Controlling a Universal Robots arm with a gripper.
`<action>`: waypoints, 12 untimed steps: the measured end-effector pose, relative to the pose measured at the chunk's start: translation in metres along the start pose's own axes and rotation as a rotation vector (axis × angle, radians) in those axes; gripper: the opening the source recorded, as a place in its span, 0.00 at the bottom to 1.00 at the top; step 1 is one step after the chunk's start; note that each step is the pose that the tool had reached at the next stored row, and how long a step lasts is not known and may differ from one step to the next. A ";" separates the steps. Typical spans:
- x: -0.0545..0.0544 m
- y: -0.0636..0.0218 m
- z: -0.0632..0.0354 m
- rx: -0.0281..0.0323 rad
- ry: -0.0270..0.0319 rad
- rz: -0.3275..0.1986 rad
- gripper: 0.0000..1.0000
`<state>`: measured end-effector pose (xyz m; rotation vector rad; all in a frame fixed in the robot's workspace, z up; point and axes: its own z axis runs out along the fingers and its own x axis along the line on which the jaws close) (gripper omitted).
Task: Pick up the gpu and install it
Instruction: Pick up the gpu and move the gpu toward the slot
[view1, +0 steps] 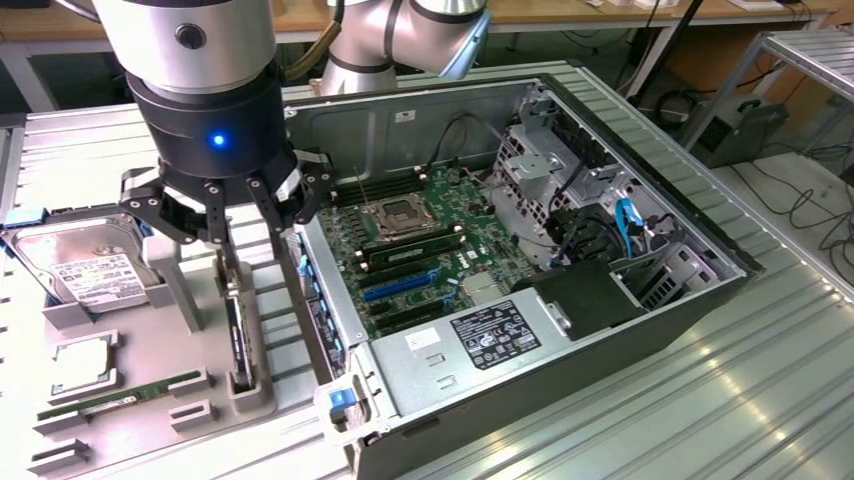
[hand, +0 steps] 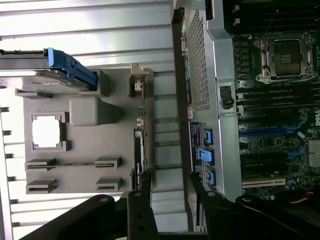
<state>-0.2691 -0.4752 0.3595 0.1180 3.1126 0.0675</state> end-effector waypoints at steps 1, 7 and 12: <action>0.000 0.0000 0.0004 0.0000 -0.0001 0.000 0.42; 0.000 -0.0001 0.0032 -0.0001 -0.0001 0.000 0.42; 0.000 -0.0002 0.0055 0.0000 -0.0001 0.000 0.42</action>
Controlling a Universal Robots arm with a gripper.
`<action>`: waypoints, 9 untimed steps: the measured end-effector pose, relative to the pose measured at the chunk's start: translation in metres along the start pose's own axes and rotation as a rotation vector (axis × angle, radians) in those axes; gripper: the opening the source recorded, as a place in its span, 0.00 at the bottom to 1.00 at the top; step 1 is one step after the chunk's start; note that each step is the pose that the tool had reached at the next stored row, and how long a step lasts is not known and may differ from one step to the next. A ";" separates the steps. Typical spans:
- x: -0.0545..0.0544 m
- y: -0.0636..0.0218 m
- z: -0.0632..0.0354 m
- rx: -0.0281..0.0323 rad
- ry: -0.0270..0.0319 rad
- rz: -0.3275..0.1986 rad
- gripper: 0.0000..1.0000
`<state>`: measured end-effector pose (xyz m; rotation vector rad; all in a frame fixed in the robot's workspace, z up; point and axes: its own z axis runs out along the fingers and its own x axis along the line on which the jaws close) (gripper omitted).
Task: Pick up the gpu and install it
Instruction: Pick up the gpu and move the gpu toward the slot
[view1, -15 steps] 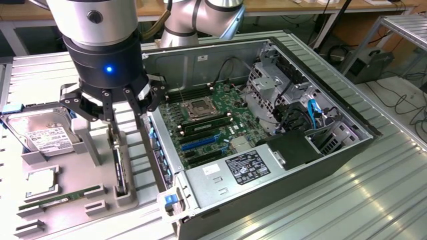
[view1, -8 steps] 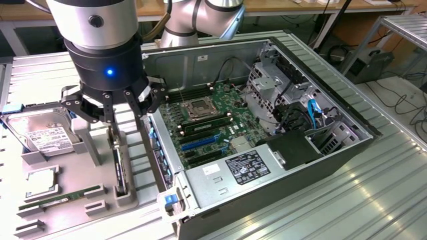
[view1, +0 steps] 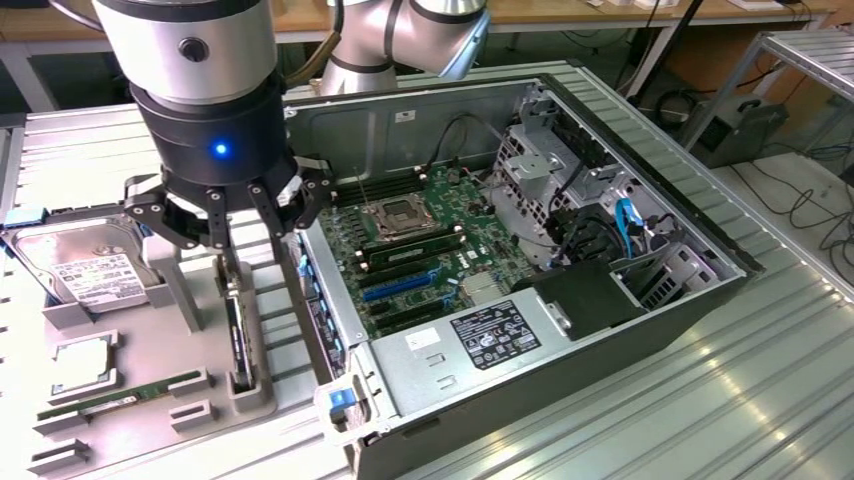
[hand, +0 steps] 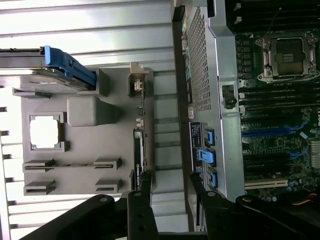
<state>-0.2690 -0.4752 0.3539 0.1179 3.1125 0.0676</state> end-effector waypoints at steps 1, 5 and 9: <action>0.000 0.0000 0.0007 -0.0001 0.0000 0.000 0.42; 0.000 -0.0001 0.0029 0.0000 0.0000 0.000 0.42; 0.001 -0.0002 0.0042 0.0000 0.0000 0.000 0.42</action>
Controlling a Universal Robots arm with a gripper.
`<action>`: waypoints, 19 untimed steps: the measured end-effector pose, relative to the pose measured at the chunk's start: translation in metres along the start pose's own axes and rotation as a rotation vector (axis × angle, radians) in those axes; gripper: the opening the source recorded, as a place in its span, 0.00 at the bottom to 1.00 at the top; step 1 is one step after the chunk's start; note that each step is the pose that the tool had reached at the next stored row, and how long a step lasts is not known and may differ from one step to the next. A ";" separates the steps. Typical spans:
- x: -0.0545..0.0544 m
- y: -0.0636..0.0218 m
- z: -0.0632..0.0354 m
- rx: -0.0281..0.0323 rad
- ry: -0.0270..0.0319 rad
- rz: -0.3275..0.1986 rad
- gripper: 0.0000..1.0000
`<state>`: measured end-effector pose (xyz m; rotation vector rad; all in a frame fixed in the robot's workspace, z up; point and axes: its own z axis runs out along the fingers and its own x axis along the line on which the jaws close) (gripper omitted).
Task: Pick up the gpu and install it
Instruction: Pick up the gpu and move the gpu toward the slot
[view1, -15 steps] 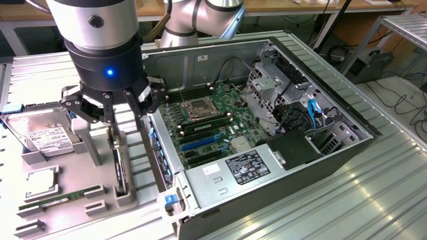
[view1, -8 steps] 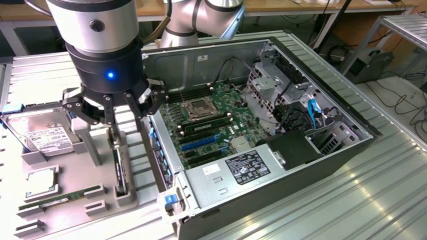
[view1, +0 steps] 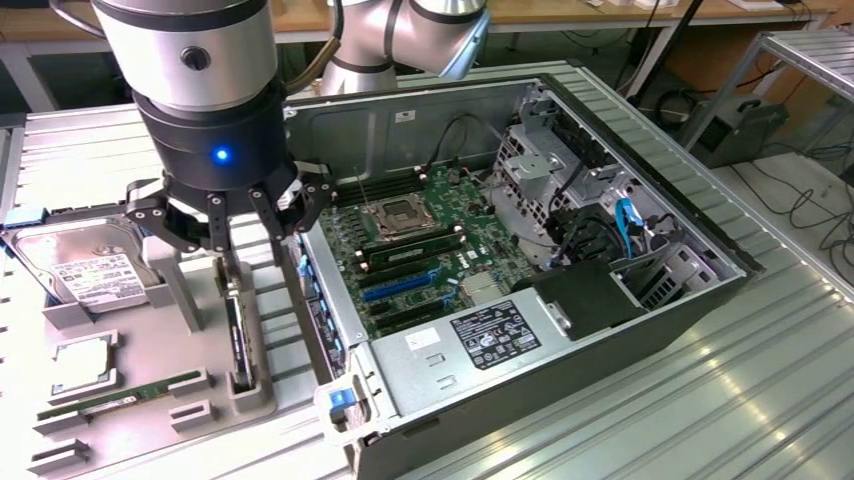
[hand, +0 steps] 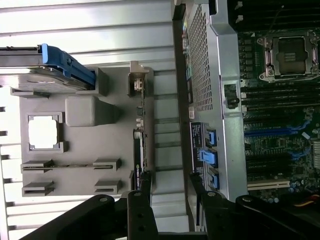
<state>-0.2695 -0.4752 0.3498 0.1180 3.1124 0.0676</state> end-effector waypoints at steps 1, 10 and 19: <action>0.000 0.0000 0.0003 0.0000 0.0000 0.000 0.42; 0.002 -0.0003 0.0036 0.0000 0.0000 0.000 0.42; 0.003 -0.0005 0.0078 0.0000 0.0000 0.000 0.42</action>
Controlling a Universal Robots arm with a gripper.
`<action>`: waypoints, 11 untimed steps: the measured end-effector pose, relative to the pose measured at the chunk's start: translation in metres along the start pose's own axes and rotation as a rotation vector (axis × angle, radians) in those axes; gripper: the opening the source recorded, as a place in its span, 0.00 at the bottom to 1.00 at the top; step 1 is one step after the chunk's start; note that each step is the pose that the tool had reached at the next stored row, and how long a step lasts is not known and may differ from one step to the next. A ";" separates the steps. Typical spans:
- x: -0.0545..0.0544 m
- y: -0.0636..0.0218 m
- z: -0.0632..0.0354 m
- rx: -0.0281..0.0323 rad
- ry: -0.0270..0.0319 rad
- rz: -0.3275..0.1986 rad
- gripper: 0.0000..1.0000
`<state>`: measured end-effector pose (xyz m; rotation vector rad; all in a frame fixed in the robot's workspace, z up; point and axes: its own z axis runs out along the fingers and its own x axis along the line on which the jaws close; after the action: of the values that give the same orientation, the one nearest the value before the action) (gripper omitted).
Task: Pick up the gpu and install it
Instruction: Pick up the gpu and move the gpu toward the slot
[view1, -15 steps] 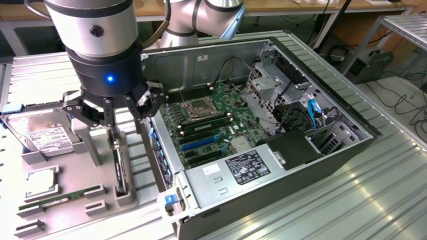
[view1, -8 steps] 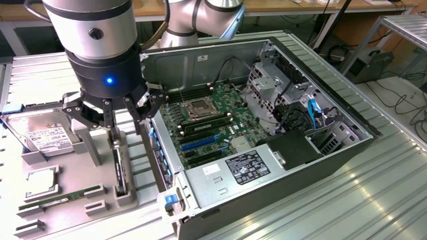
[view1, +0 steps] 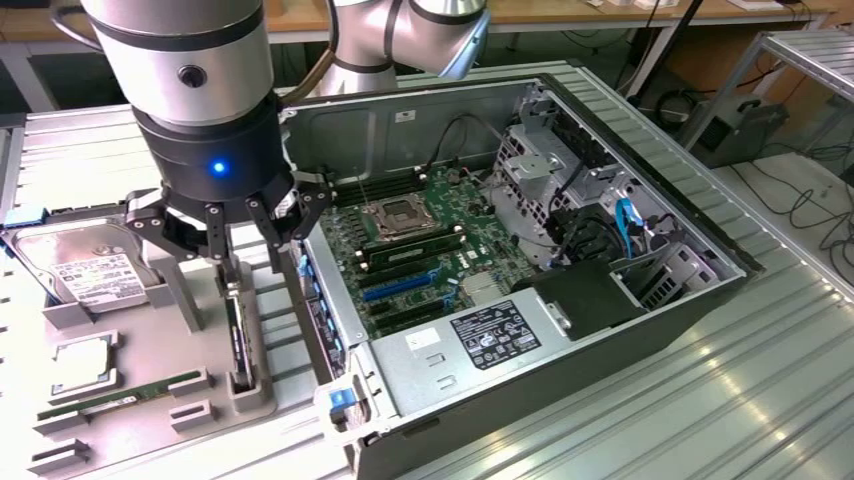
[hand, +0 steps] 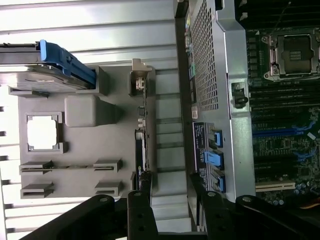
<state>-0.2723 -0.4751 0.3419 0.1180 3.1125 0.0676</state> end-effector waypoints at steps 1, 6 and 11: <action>0.000 0.0000 0.0006 0.0000 0.0000 0.000 0.42; 0.000 -0.0002 0.0028 0.0000 0.0000 0.000 0.42; 0.001 -0.0003 0.0049 0.0000 -0.0001 0.000 0.42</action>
<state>-0.2730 -0.4751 0.3370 0.1179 3.1124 0.0676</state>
